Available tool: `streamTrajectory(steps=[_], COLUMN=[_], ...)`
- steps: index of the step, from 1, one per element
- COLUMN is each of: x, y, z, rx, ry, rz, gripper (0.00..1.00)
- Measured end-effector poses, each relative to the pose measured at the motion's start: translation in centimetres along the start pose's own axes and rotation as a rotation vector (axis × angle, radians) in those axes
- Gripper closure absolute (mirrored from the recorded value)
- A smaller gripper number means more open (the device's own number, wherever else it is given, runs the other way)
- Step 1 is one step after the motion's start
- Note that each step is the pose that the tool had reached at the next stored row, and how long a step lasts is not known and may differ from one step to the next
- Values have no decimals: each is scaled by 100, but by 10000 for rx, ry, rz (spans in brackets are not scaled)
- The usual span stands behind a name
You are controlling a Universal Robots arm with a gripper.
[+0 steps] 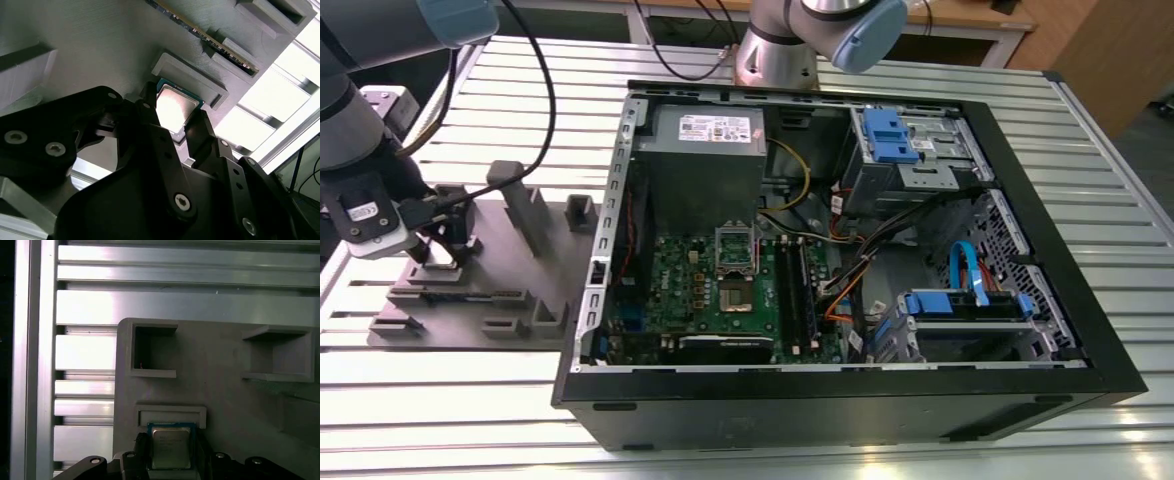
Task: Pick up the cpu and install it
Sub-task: 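Pick up the cpu and move it towards the insertion slot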
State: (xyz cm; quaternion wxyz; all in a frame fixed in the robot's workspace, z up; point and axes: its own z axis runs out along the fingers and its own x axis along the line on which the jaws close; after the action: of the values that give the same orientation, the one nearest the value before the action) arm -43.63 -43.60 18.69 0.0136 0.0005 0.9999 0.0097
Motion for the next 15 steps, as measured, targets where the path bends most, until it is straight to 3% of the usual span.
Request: streamTrajectory(steps=[6,15], x=[0,-4], y=[0,3], z=[-5,-139], rx=[0,0], ry=[1,-1], rz=[1,2], gripper=[53,53])
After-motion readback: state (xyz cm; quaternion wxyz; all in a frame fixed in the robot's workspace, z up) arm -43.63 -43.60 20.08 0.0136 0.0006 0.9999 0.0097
